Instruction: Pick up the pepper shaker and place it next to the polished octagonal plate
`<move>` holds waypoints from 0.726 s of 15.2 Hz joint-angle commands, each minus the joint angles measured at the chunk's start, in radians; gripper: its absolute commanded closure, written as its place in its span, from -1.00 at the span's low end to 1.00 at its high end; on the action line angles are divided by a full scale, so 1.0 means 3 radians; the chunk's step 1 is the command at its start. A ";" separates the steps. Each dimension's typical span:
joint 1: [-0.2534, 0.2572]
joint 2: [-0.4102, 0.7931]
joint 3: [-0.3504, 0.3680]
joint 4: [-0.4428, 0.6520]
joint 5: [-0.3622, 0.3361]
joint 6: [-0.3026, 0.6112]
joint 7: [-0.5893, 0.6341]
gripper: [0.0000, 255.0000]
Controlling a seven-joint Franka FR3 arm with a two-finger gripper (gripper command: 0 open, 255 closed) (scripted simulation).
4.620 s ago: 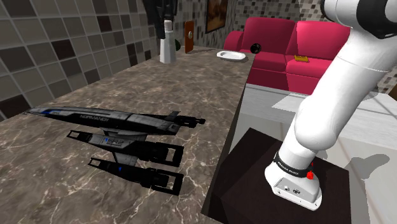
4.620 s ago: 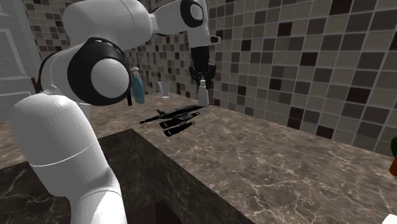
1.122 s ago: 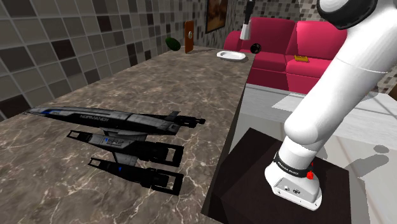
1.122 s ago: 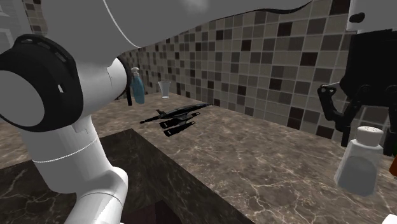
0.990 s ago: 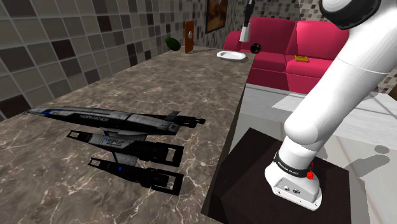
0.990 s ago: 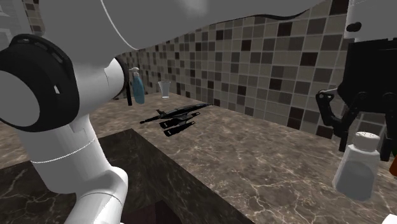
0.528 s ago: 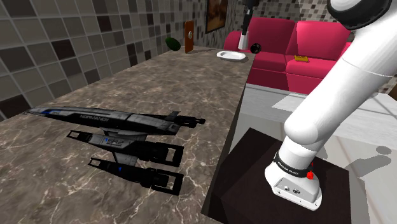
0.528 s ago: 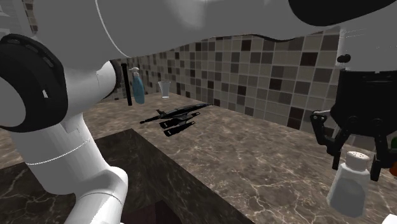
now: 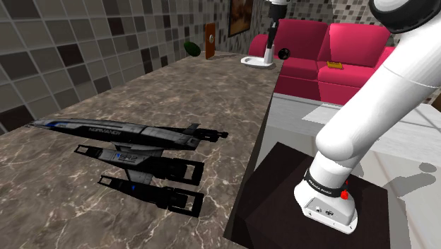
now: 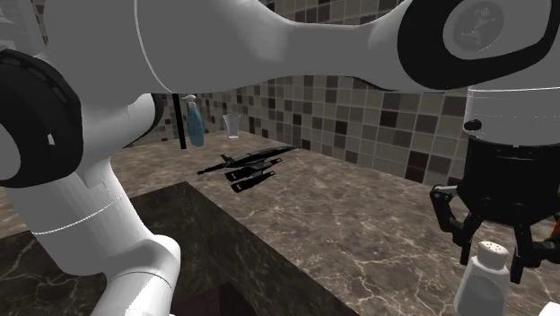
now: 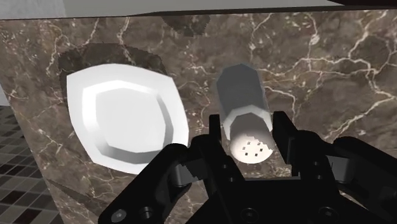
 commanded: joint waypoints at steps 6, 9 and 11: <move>-0.0009 -0.0061 -0.0006 -0.0377 -0.0021 0.0319 0.0020 1.00; -0.0012 -0.0075 -0.0010 -0.0537 -0.0028 0.0466 0.0029 1.00; -0.0012 -0.0075 -0.0010 -0.0537 -0.0028 0.0466 0.0029 1.00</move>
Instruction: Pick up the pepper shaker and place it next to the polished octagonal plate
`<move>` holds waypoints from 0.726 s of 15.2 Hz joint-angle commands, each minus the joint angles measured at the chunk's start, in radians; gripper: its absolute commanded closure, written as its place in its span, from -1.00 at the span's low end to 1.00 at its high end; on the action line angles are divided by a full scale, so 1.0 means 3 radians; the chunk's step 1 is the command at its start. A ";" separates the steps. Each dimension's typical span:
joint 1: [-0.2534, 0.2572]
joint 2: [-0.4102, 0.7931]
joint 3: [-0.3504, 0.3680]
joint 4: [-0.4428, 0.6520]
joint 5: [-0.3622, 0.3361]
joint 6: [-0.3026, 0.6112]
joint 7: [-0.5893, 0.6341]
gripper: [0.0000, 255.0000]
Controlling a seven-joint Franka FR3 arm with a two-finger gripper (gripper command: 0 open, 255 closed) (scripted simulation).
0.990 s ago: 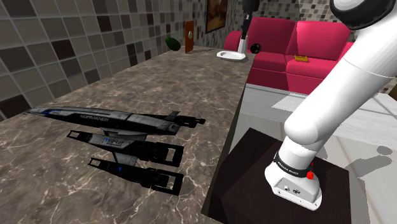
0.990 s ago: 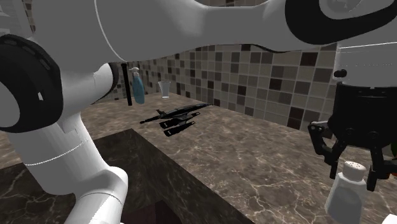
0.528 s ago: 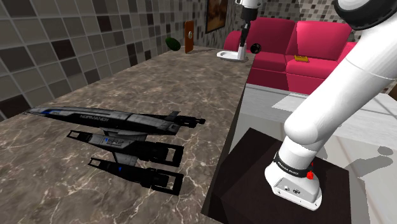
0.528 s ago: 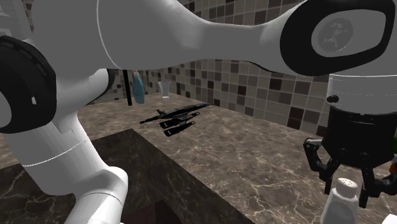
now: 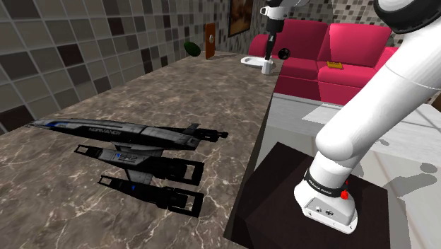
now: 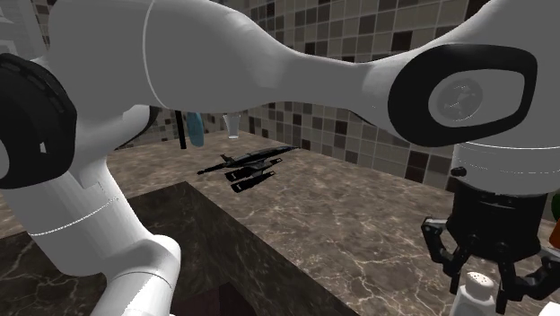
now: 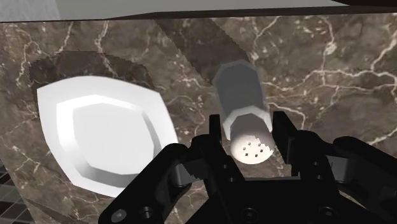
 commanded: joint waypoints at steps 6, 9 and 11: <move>-0.0001 -0.0001 -0.0002 -0.0017 -0.0001 0.0018 -0.0001 1.00; -0.0001 -0.0002 -0.0002 -0.0017 -0.0001 0.0018 -0.0001 -1.00; -0.0001 -0.0002 -0.0002 -0.0017 -0.0001 0.0018 -0.0001 -1.00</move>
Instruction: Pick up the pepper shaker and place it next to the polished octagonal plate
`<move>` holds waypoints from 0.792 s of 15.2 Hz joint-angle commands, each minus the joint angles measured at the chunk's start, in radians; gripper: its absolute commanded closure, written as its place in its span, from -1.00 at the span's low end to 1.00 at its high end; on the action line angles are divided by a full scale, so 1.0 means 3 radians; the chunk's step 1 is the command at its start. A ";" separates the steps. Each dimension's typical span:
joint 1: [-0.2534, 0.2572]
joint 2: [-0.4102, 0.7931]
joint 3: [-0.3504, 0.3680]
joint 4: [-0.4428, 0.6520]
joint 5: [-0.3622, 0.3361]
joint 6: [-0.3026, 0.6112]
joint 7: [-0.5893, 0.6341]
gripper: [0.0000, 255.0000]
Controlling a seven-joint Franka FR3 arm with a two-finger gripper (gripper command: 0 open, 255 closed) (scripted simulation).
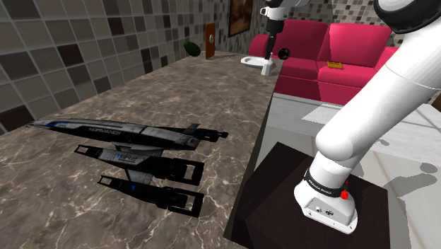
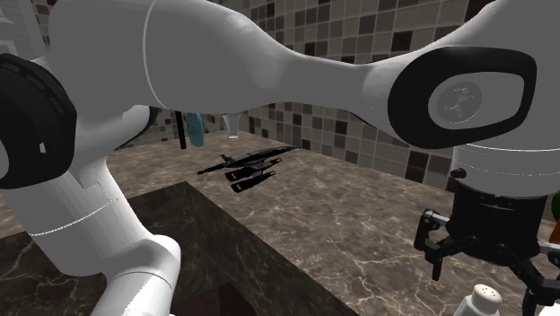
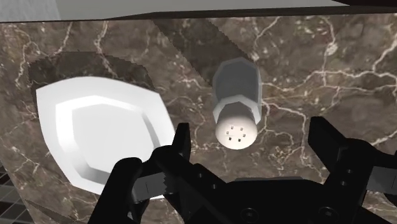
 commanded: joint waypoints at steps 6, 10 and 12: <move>0.0013 0.0000 0.0024 0.0423 0.0010 -0.0424 -0.0006 -1.00; 0.0013 0.0000 0.0024 0.0423 0.0010 -0.0424 -0.0006 -1.00; 0.0013 0.0000 0.0024 0.0423 0.0010 -0.0424 -0.0006 -1.00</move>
